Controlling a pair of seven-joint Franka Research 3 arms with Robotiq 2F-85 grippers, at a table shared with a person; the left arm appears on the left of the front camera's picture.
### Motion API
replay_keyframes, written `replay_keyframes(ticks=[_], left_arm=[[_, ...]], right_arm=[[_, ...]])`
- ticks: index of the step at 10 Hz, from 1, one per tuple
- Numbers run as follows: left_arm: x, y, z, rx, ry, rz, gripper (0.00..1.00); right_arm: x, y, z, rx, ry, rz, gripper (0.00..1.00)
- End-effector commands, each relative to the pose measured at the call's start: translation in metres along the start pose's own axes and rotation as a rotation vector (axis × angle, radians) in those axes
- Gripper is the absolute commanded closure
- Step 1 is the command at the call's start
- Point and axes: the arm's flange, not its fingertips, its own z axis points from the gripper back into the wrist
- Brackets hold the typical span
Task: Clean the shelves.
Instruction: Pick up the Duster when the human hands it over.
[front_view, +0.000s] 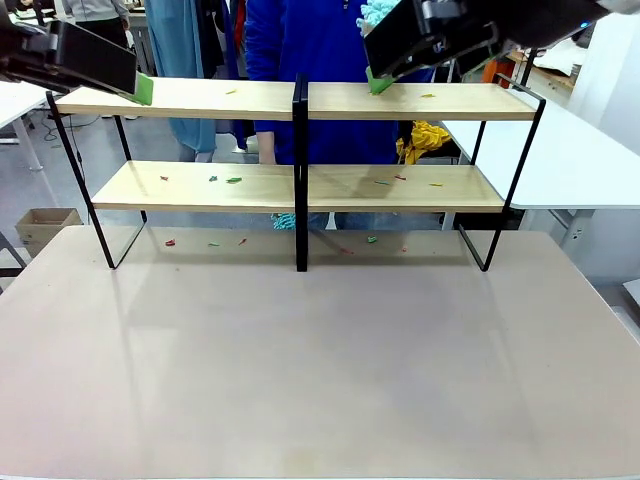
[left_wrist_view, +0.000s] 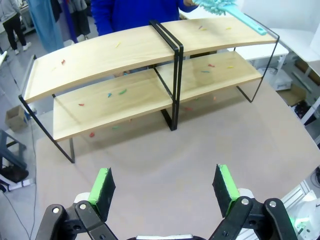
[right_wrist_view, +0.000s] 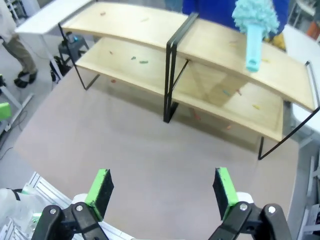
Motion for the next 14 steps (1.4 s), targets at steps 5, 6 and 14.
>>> replay_keyframes(ticks=[5, 6, 14], left_arm=[[0.000, 0.001, 0.001, 0.002, 0.001, -0.014, 0.00], [0.000, 0.001, 0.001, 0.002, 0.001, -0.014, 0.00], [0.000, 0.001, 0.001, 0.002, 0.001, -0.014, 0.00]], right_arm=[[-0.019, -0.028, 0.008, 0.012, -0.080, -0.083, 0.00], [-0.026, -0.035, 0.013, 0.016, -0.084, -0.105, 0.00], [-0.040, -0.048, 0.014, 0.049, -0.050, -0.143, 0.00]])
